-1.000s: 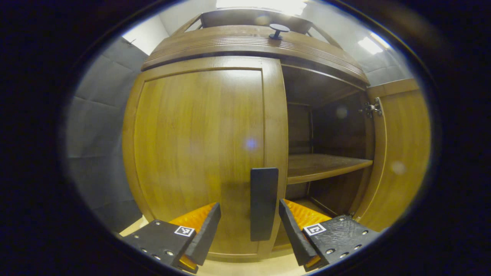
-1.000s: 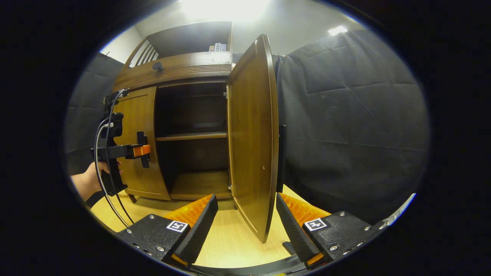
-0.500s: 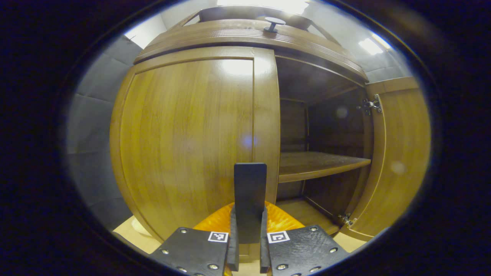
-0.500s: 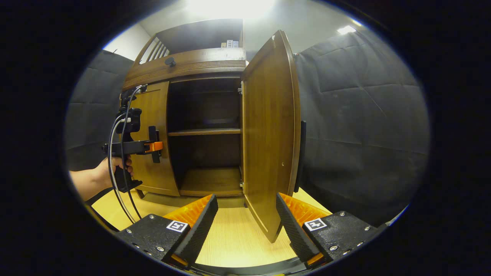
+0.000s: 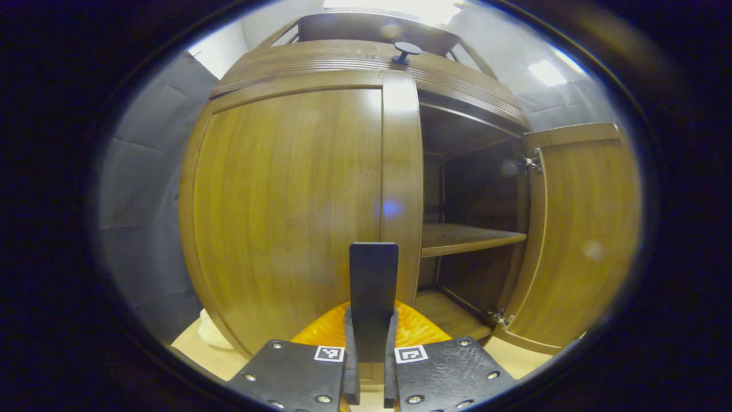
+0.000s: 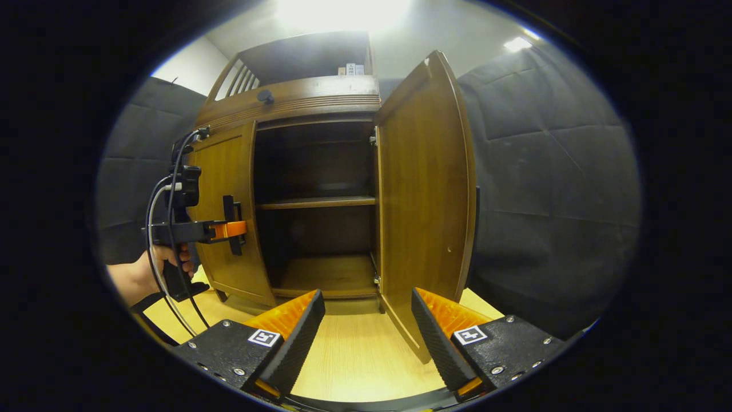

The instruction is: Open the right door of the double-door shoe cabinet with the right hand, and open the left door with the left hand.

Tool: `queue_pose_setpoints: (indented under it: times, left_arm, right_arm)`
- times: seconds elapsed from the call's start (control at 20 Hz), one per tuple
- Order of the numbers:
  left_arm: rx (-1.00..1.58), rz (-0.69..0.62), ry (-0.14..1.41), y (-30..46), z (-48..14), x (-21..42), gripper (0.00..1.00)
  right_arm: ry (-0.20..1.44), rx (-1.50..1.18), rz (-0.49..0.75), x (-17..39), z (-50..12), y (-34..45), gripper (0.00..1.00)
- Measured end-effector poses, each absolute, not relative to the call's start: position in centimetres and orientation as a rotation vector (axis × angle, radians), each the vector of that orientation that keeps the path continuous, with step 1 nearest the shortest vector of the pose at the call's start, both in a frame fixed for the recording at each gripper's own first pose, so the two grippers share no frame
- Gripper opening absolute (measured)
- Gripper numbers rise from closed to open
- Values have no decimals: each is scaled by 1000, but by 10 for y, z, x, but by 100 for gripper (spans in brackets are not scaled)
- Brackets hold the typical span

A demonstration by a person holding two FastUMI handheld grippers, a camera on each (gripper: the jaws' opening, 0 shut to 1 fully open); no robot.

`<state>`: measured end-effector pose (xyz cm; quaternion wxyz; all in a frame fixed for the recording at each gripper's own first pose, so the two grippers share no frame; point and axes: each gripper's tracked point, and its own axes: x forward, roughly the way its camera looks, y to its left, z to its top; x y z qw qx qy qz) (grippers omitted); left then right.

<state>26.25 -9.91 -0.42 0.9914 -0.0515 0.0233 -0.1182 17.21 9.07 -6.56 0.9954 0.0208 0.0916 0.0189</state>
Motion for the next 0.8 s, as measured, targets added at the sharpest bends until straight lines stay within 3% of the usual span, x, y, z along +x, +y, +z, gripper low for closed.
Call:
queue_pose_setpoints:
  times: [0.6, 0.8]
  left_arm:
    - [-114, -240, 51, -63, -4, 197, 12]
    - [-117, -232, 53, -46, -7, 180, 17]
  right_arm:
    - [164, 39, 87, 155, -57, 125, 94]
    - [163, 40, 111, 154, -55, 138, 94]
